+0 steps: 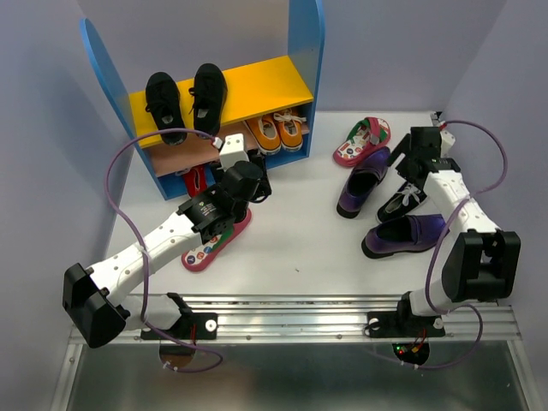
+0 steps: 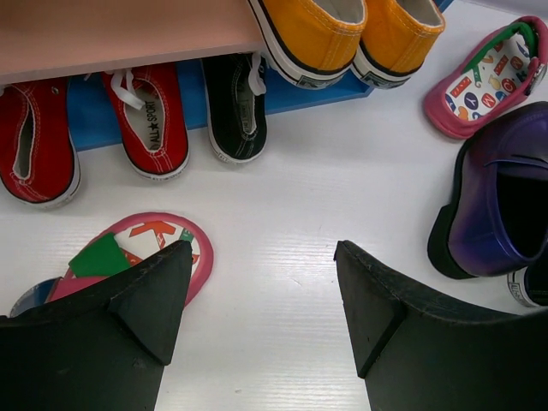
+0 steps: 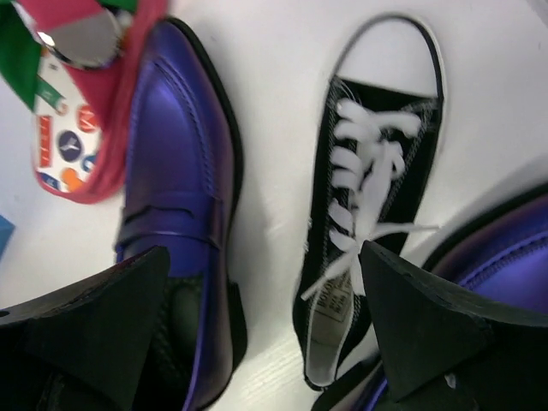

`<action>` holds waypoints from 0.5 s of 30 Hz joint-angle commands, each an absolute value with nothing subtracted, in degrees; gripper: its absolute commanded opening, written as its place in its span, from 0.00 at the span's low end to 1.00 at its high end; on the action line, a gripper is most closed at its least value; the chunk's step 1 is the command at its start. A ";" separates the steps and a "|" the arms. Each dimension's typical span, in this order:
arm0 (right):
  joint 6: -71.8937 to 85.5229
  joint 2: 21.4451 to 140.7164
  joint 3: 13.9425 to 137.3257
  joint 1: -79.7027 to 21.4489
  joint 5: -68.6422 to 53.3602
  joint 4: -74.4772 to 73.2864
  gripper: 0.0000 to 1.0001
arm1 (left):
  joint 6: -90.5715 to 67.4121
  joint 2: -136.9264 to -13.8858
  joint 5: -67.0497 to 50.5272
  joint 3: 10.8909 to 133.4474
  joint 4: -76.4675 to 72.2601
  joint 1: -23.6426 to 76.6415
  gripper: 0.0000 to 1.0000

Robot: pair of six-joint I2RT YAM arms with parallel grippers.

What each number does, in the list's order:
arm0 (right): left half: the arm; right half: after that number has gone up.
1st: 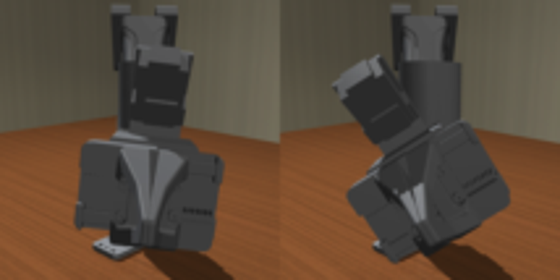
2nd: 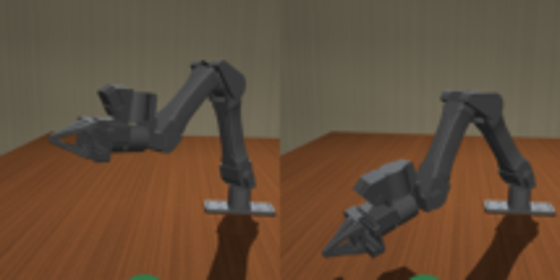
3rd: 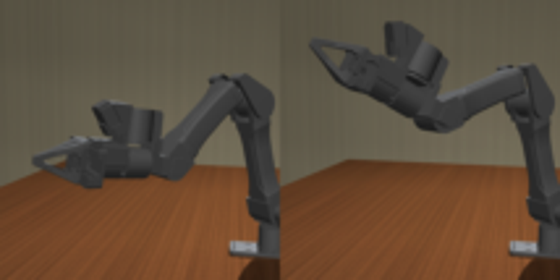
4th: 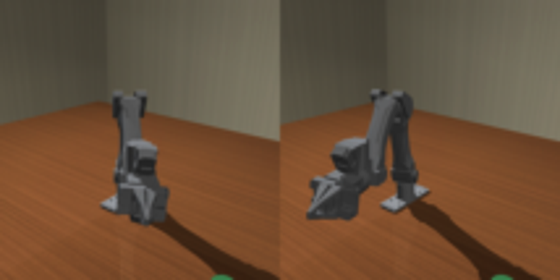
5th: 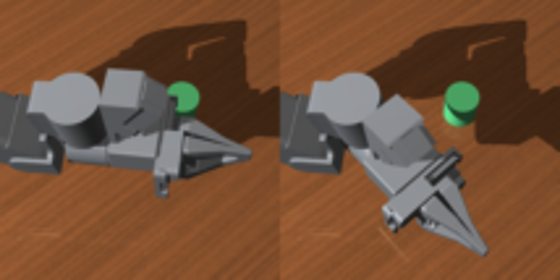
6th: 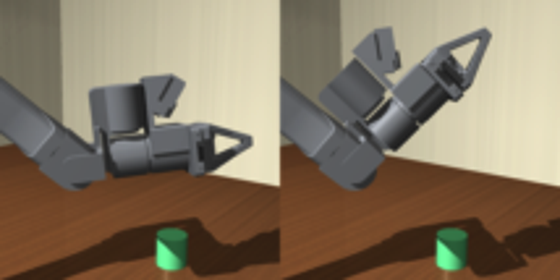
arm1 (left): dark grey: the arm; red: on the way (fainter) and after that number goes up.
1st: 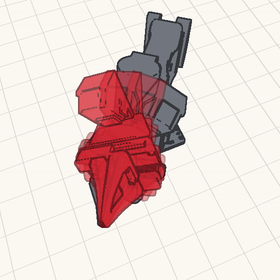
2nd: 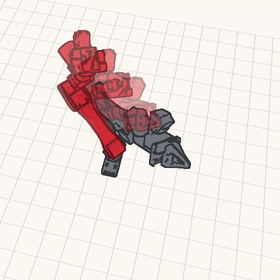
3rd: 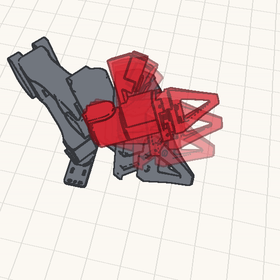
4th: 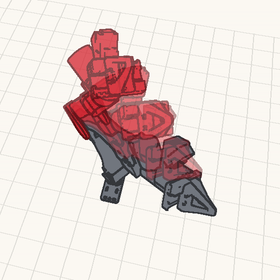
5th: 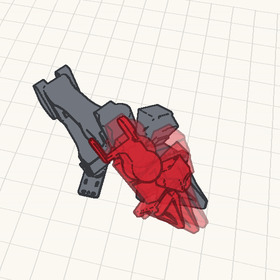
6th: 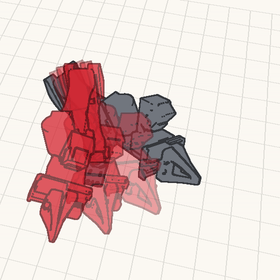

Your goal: Place and organize the shoes onto the shoe shelf

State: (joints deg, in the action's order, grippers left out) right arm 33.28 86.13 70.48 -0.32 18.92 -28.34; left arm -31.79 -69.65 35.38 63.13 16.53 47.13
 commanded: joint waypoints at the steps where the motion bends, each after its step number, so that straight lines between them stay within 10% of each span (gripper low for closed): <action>1: 37.26 82.63 63.91 1.04 20.57 -28.56 0.94 | -29.45 -68.91 34.54 64.43 13.63 46.93 0.79; 15: 34.54 81.82 55.81 3.60 16.17 -27.07 0.85 | -27.86 -68.82 32.87 63.02 12.65 46.93 0.79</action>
